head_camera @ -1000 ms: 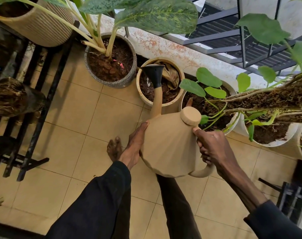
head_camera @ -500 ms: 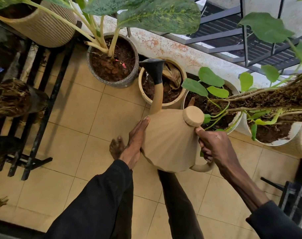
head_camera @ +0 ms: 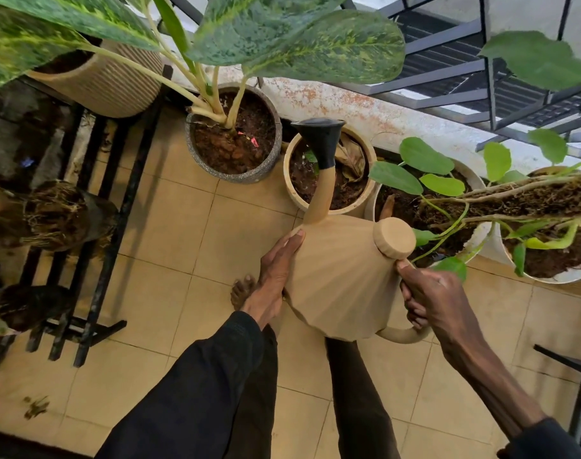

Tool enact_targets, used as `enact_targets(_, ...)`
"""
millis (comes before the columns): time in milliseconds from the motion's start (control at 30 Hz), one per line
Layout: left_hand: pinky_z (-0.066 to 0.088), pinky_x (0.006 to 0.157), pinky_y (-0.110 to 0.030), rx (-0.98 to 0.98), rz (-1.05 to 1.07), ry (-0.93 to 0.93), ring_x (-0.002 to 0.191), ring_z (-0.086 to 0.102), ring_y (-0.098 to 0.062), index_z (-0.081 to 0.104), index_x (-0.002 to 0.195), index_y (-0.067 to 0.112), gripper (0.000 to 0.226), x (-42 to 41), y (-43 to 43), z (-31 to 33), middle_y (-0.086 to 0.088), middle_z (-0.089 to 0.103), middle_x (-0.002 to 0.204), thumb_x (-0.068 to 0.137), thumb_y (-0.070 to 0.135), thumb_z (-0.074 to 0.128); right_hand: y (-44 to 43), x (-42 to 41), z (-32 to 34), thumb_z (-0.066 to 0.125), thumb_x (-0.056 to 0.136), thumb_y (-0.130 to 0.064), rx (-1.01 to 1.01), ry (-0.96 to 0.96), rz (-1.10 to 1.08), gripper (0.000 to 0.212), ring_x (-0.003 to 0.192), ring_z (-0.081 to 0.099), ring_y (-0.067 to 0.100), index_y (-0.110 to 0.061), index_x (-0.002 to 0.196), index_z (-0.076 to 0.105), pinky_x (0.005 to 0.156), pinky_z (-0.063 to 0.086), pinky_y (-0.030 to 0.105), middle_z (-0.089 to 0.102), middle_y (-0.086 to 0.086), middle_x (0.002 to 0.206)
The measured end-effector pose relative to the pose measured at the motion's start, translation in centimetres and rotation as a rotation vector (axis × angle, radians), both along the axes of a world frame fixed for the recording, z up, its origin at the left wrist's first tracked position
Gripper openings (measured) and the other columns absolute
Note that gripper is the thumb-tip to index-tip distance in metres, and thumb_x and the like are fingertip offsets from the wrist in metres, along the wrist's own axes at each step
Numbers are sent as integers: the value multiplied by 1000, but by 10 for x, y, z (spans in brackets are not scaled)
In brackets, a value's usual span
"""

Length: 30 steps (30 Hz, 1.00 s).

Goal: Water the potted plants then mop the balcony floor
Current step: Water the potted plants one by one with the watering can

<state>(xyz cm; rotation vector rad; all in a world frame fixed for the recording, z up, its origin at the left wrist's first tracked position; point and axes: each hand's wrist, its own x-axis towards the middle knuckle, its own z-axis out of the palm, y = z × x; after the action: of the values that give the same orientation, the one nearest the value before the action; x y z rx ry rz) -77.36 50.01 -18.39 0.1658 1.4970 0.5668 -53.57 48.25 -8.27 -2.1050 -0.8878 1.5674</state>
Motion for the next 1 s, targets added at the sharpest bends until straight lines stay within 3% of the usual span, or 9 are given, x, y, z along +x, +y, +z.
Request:
enact_targets(100, 50, 105, -51, 15, -24, 7, 114, 65, -23, 69, 124, 38, 59, -13, 6, 1, 2, 73, 118, 72, 65, 78, 0, -12, 1, 61, 105, -29, 4, 15, -43, 51, 50, 38, 21, -2, 62, 59, 56, 32, 34, 42, 12, 49)
enact_targets(200, 51, 102, -50, 33, -33, 3, 112, 66, -23, 70, 110, 49, 35, -28, 11, 2, 6, 75, 112, 78, 59, 79, -2, -26, 2, 68, 101, -35, 3, 43, -79, 56, 53, 39, 25, 6, 65, 57, 58, 32, 37, 42, 15, 49)
enact_targets(333, 52, 102, -53, 50, -25, -14, 113, 67, -24, 69, 118, 49, 46, -51, 15, 0, 7, 76, 113, 74, 58, 82, 0, -47, 1, 67, 103, -31, 5, 49, -87, 52, 50, 41, 21, 9, 70, 61, 61, 33, 39, 46, 15, 49)
enact_targets(400, 53, 101, -53, 54, -10, -11, 113, 67, -24, 71, 112, 51, 42, -63, 17, 1, 7, 76, 113, 73, 58, 83, 4, -59, 1, 64, 104, -30, 1, 35, -78, 51, 53, 42, 23, 10, 72, 62, 63, 35, 43, 48, 15, 50)
enact_targets(500, 52, 102, -53, 52, 18, -16, 114, 67, -23, 70, 119, 47, 48, -83, 18, 5, 6, 76, 115, 73, 58, 83, 11, -77, 1, 66, 103, -34, 8, 10, -44, 50, 55, 45, 25, 3, 69, 66, 63, 38, 45, 51, 12, 50)
enact_targets(600, 53, 102, -52, 39, 39, -8, 113, 68, -22, 66, 129, 39, 54, -103, 17, 8, 6, 76, 115, 78, 56, 80, 21, -98, 3, 69, 99, -41, 18, -2, -22, 52, 53, 46, 23, -3, 64, 68, 62, 38, 42, 52, 9, 49)
enact_targets(767, 54, 98, -60, 0, 65, -37, 113, 68, -32, 70, 123, 33, 62, -128, 10, 9, -6, 75, 116, 72, 66, 79, 33, -129, 5, 69, 94, -51, 64, -36, 58, 60, 47, 46, 16, 1, 64, 69, 56, 38, 33, 54, 4, 49)
enact_targets(900, 60, 84, -44, -51, 96, -31, 101, 71, -29, 70, 120, 28, 49, -140, 1, 9, -12, 75, 113, 84, 62, 69, 47, -147, 9, 69, 88, -60, 72, -96, 130, 58, 48, 49, 20, -8, 62, 71, 56, 42, 35, 56, 2, 49)
enact_targets(1000, 59, 79, -39, -86, 103, -52, 96, 70, -25, 70, 118, 27, 47, -140, -5, 10, -13, 74, 115, 86, 62, 66, 56, -155, 14, 69, 92, -56, 86, -128, 199, 53, 49, 52, 21, -13, 61, 70, 57, 45, 36, 59, 0, 50)
